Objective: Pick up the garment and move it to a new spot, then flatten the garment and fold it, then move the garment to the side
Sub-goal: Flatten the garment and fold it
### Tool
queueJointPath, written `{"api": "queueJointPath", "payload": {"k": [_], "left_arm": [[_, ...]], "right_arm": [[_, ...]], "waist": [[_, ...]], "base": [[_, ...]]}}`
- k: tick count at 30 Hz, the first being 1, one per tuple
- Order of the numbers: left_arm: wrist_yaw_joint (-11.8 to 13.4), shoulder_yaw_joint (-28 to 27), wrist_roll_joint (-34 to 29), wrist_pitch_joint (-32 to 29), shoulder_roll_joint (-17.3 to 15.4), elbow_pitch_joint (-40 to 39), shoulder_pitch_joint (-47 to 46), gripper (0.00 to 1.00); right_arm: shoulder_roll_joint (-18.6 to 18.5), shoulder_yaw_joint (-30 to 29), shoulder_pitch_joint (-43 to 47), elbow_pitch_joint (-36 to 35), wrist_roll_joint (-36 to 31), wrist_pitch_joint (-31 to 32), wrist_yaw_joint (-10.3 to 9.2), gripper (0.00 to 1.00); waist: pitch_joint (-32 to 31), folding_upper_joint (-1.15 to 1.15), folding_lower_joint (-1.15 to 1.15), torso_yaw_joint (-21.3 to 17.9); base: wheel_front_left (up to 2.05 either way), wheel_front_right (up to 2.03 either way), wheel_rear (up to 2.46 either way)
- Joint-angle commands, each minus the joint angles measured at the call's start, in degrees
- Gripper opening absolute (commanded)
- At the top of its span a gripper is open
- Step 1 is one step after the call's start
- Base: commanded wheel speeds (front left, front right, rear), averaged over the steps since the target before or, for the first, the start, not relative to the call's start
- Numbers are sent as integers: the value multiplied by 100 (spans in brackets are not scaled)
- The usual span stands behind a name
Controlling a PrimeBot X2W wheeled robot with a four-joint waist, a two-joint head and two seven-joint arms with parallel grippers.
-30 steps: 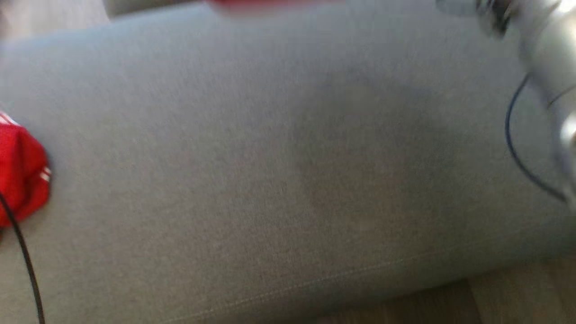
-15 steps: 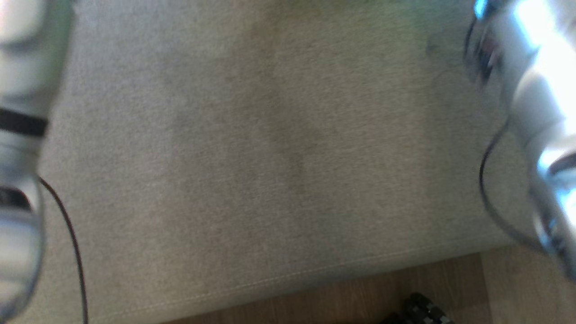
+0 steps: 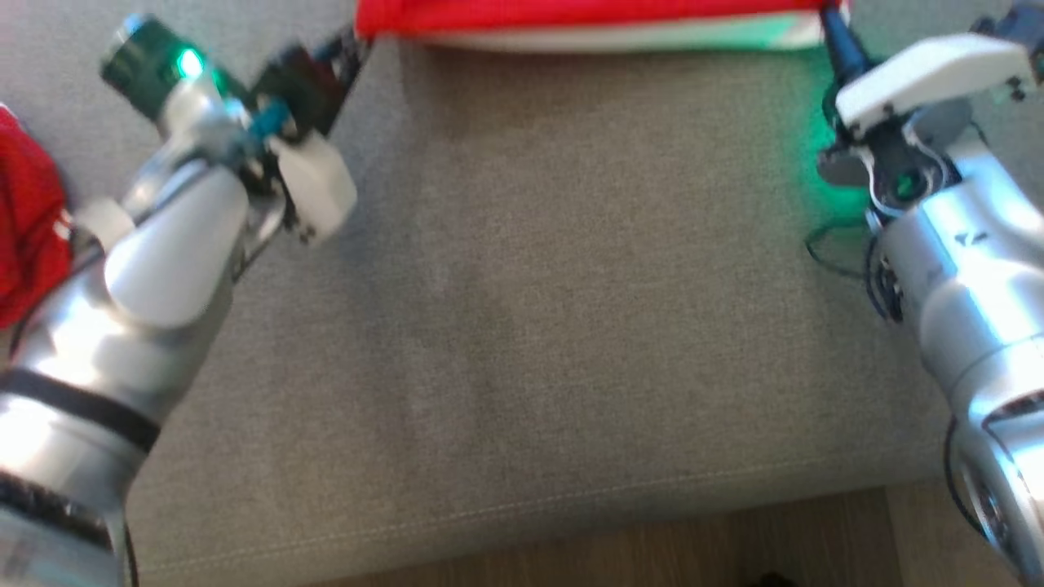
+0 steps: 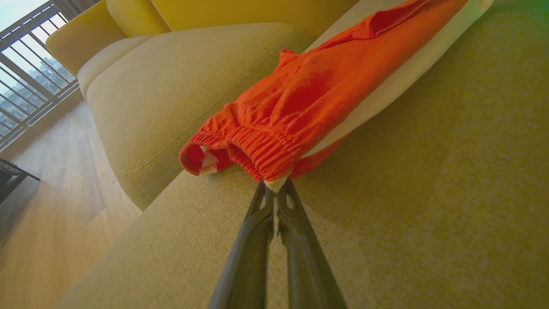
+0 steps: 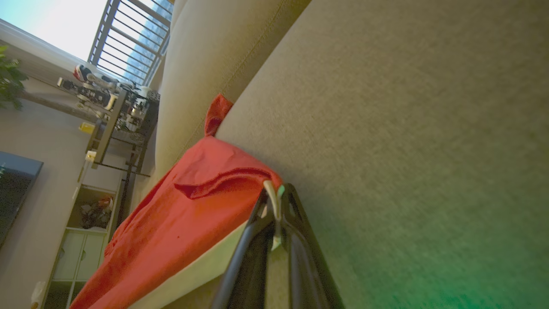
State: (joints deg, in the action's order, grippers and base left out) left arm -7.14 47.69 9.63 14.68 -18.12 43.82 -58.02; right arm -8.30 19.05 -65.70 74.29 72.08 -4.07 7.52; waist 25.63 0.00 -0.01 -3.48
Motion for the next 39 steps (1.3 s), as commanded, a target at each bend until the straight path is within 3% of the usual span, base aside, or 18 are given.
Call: {"api": "queueJointPath", "payload": {"k": [1,14,25,39], "left_arm": [[-12,-125,-44,31,-286,-177,-64,0],[146,239,-297,31,-408,-447,936,0],[291,276,-81,31,-257,-460,1785,0],[473,291,172,31,-160,-584,3015,0]], "right_arm": [[-31,-3,248,-33,-159,112,-3,0],[-210,-1145,839,-33,-2102,1424,-3,0],[-92,-2349,1200,-33,-3954,2290,-3,0],[326,-3316,2046,-33,-5076,2765,-3,0]], "waist": [[-164,0,1,36],[-829,0,1,104],[-1449,0,1,81],[-2441,0,1,-123]], "base": [[0,0,0],[0,0,0],[0,0,0],[0,0,0]]}}
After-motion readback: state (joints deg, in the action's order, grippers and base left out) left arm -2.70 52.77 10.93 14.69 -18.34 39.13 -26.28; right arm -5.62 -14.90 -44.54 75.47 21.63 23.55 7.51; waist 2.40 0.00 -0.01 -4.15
